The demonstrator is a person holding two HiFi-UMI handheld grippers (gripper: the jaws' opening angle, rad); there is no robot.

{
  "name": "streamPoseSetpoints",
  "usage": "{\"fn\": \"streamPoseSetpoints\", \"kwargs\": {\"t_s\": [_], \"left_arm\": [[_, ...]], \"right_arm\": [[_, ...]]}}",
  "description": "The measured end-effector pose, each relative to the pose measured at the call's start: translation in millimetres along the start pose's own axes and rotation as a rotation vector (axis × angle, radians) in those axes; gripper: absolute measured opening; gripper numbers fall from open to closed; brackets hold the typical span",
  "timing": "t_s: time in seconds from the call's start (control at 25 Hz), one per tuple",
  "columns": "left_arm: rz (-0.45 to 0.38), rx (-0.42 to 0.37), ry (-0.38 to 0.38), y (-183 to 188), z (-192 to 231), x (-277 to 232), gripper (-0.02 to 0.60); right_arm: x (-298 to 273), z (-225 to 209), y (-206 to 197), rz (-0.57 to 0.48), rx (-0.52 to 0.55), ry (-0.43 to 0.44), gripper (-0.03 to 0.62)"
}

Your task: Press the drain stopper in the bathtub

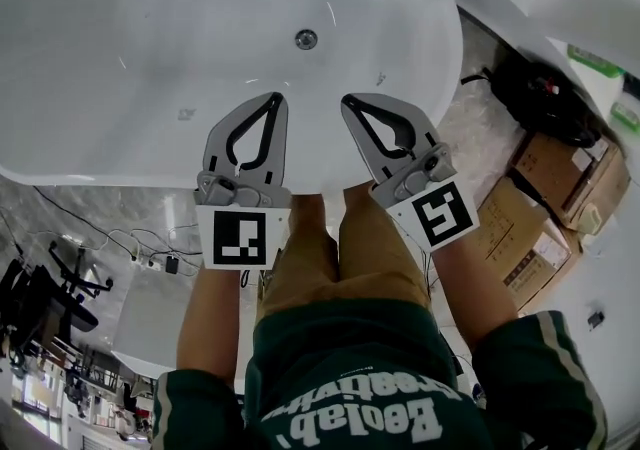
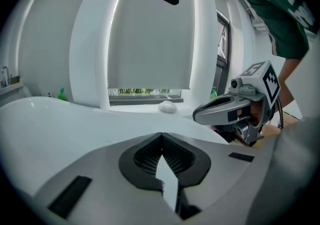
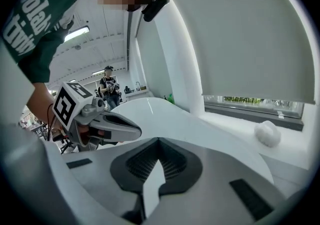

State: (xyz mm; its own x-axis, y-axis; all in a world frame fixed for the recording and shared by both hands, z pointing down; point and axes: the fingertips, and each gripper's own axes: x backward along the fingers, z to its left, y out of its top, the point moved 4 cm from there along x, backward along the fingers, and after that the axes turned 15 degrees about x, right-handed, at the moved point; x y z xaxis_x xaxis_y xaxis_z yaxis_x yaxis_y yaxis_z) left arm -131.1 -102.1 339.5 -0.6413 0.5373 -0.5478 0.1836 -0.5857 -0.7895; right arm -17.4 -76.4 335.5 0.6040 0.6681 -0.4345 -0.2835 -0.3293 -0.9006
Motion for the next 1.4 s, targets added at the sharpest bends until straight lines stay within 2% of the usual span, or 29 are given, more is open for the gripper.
{"fn": "streamPoseSetpoints", "kwargs": {"t_s": [0.12, 0.32, 0.48, 0.6, 0.88, 1.4], "left_arm": [[0.077, 0.049, -0.004, -28, 1, -24, 0.009], [0.145, 0.066, -0.005, -64, -1, -70, 0.009], [0.197, 0.033, 0.012, -92, 5, -112, 0.009], [0.248, 0.039, 0.025, -117, 10, -139, 0.009], [0.409, 0.021, 0.032, -177, 27, -180, 0.009], [0.591, -0.040, 0.076, -269, 55, -254, 0.009]], "right_arm": [[-7, -8, -21, 0.007, -0.026, 0.005, 0.012], [-13, -23, -53, 0.000, -0.072, 0.003, 0.012], [-20, -39, -79, 0.001, -0.096, -0.007, 0.012], [-23, -51, -91, -0.007, -0.094, -0.012, 0.012], [-30, -74, -115, 0.004, -0.081, 0.006, 0.012], [-40, -82, -152, 0.044, -0.072, 0.048, 0.012]]}}
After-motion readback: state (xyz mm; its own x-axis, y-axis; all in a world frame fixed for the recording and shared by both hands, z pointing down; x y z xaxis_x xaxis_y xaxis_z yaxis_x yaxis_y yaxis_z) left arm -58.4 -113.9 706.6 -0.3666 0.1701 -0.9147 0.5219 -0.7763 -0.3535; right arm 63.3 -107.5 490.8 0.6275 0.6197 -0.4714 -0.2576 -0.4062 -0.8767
